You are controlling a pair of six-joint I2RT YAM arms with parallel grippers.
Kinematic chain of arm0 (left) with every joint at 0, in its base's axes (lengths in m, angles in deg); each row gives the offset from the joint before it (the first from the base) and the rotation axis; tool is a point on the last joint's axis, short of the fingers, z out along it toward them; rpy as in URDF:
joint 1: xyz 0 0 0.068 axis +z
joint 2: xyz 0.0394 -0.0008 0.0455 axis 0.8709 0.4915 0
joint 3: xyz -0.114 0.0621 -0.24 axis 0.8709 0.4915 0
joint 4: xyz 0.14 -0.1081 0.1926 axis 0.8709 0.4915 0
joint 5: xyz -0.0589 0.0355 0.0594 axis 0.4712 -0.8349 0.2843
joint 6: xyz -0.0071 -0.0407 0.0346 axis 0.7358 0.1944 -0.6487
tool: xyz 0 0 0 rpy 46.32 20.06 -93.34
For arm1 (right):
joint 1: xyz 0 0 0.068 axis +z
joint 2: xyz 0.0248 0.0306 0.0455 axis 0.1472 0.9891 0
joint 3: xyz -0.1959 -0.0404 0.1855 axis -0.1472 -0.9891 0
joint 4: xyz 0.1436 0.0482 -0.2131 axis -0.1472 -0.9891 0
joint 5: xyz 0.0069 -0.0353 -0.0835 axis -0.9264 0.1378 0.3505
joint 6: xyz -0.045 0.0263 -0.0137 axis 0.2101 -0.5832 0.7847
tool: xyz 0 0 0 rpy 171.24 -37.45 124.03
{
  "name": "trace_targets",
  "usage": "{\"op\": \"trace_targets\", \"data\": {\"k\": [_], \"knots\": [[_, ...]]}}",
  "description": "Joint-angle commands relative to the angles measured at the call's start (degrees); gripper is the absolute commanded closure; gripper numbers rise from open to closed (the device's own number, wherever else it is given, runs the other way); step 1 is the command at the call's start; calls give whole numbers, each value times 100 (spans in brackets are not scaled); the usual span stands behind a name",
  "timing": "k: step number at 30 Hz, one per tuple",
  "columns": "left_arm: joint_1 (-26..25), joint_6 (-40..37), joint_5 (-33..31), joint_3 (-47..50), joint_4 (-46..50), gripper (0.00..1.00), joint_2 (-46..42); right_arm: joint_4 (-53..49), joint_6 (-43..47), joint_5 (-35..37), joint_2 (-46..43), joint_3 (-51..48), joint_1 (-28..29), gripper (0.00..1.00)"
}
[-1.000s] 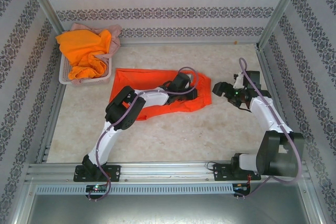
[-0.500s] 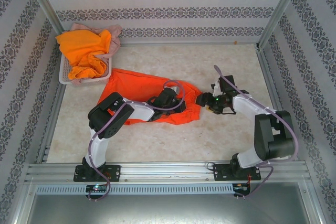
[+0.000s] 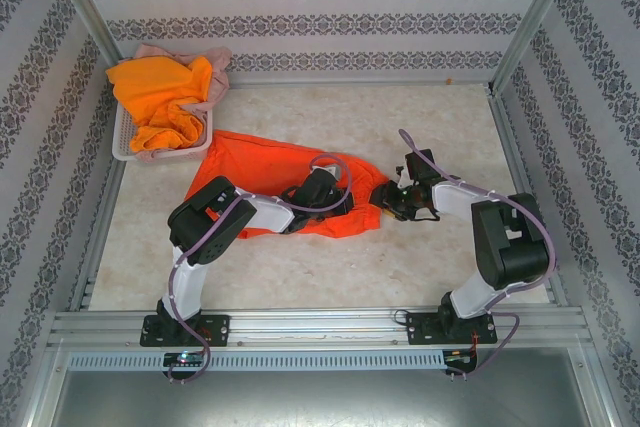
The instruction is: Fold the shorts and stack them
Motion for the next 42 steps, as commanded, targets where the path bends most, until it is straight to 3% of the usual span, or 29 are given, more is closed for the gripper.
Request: {"op": "trace_targets", "data": {"k": [1, 18, 25, 30, 34, 38, 42], "knots": [[-119, 89, -7, 195, 412, 95, 199, 102, -64, 179, 146, 109, 80, 52], [-119, 137, 35, 187, 401, 95, 347, 422, -291, 105, 542, 251, 335, 65], [-119, 118, 25, 142, 435, 95, 329, 562, -340, 172, 621, 232, 394, 80], [-119, 28, -49, 126, 442, 95, 139, 369, -198, 441, 693, 357, 434, 100], [-85, -292, -338, 137, 653, 94, -415, -228, 163, 870, 568, 627, 434, 100], [23, -521, -664, 437, 745, 72, -1373, -986, 574, 1398, 15, 834, 345, 100], [153, -917, -926, 749, 1148, 43, -2350, -1794, 1024, 1717, -589, 1028, -50, 100]]}}
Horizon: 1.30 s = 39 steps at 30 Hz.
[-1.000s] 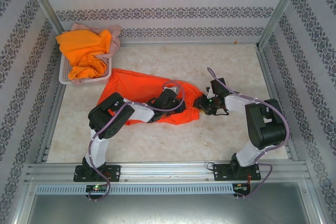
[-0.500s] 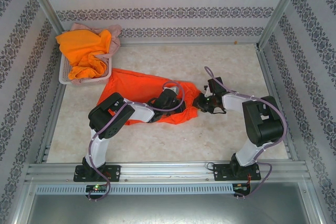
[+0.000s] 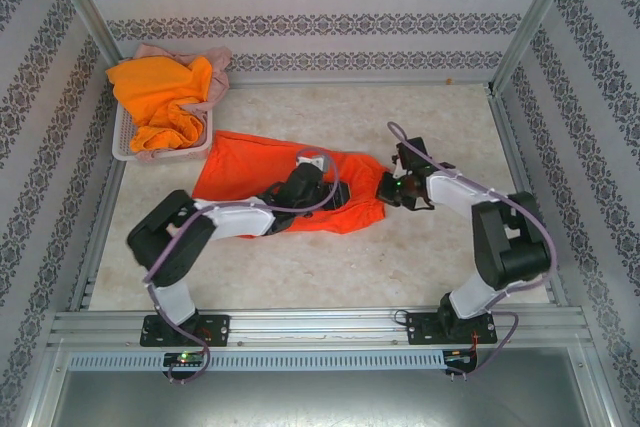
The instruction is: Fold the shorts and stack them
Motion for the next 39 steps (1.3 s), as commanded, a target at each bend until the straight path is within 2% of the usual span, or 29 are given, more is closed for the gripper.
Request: {"op": "trace_targets", "data": {"k": [1, 5, 10, 16, 27, 39], "knots": [[148, -498, -428, 228, 504, 37, -771, -1106, 661, 733, -567, 353, -381, 100], [311, -789, -823, 678, 906, 16, -1673, -2378, 1440, 1617, -804, 1045, -750, 100], [520, -894, -1283, 1365, 1070, 6, -2673, -3354, 2163, 2763, -901, 2013, -952, 100], [653, -807, -1316, 1828, 1186, 3, -3254, -3968, 2544, 3356, -729, 3299, -905, 100], [679, -652, -1258, 2057, 1198, 0, -3409, -4971, 3074, 4375, 364, 5229, -323, 100], [681, -500, -1143, 2182, 1020, 0, -3176, -5930, 2451, 4323, 1683, 6744, 488, 100]]}}
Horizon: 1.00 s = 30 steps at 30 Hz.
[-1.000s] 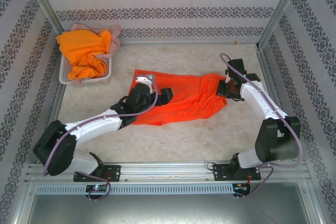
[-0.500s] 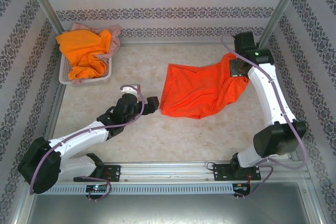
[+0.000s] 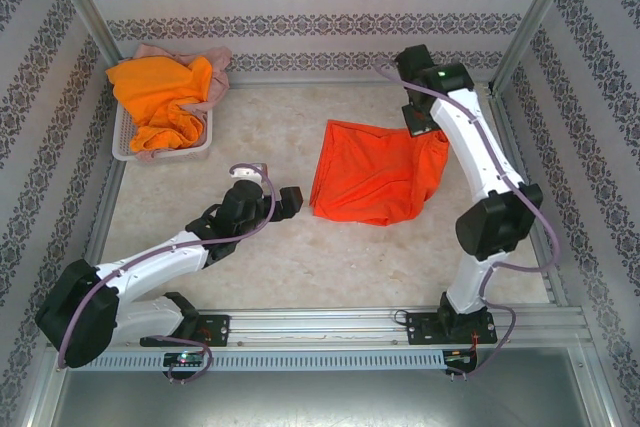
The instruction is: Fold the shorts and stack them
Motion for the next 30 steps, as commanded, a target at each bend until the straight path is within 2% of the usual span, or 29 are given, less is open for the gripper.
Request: {"op": "trace_targets", "data": {"k": [1, 9, 13, 15, 16, 17, 19, 20, 21, 23, 26, 30], "knots": [[87, 116, 17, 108, -74, 0, 81, -496, -326, 99, 313, 485, 246, 100], [78, 173, 57, 166, -220, 0, 248, -701, -870, -304, 996, 1302, 842, 100], [80, 218, 36, 202, -304, 0, 288, -302, -1302, -1241, 1318, 1397, 1122, 98], [82, 232, 18, 211, -322, 0, 285, 54, -1502, -1930, 1486, 1344, 1231, 85], [80, 241, 6, 220, -335, 0, 279, 306, -1614, -2489, 1613, 1325, 1276, 81], [85, 252, -4, 219, -347, 0, 255, 584, -1748, -3251, 1723, 1332, 1307, 74], [84, 261, -44, 238, -381, 0, 163, 1431, -2097, -4974, 1733, 1094, 1312, 47], [80, 261, -69, 259, -413, 0, 89, 2089, -2510, -5644, 1600, 822, 1265, 38], [85, 268, -94, 279, -432, 0, 24, 2620, -2854, -6022, 1405, 516, 1209, 30], [83, 277, -155, 306, -438, 0, -169, 3821, -3380, -6365, 829, -206, 1077, 20], [89, 276, -177, 276, -480, 0, -356, 5068, -3931, -6355, -114, -1434, 766, 12], [151, 252, 111, -138, -486, 0, -76, 5055, -3699, -6101, -848, -2409, 451, 9]]}}
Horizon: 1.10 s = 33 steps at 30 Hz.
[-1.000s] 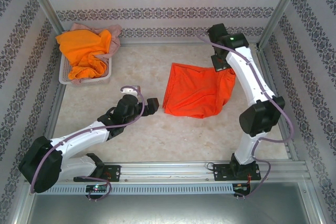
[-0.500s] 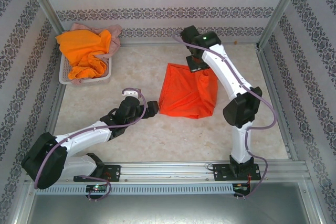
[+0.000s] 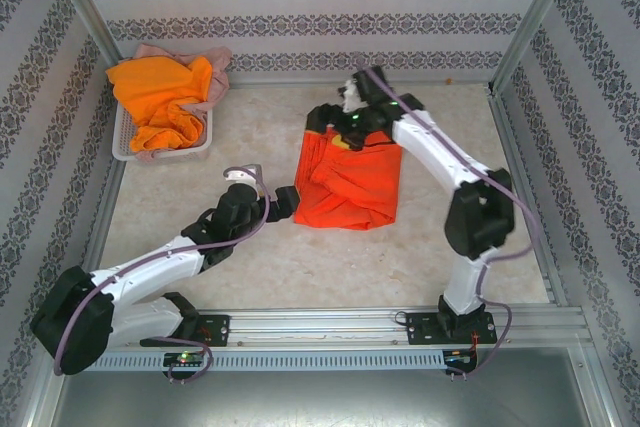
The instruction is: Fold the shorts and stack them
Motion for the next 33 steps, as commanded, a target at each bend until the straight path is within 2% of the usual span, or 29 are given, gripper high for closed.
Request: {"op": "trace_targets", "data": {"k": [1, 5, 10, 18, 26, 28, 33], "knots": [[120, 58, 263, -487, -201, 0, 315, 818, -160, -145, -788, -653, -255, 8], [239, 313, 950, -1148, -204, 1, 1131, 1196, -215, -54, -1342, -1963, -562, 7], [346, 794, 1433, -1841, -141, 5, 2269, 1484, -261, 60, -1801, -3049, -944, 7], [361, 1416, 1656, -2705, -298, 12, 3679, 1641, -139, 167, -2285, -3939, -1218, 5], [369, 1644, 1442, -3274, -191, 27, 4553, 1700, -103, 85, -2526, -4323, -1485, 5], [367, 1603, 1370, -3434, -53, 34, 4715, 1728, -103, 53, -2528, -4354, -1510, 5], [364, 1524, 1375, -3648, 45, 74, 4984, 1843, -147, -19, -2485, -4440, -1527, 5]]}}
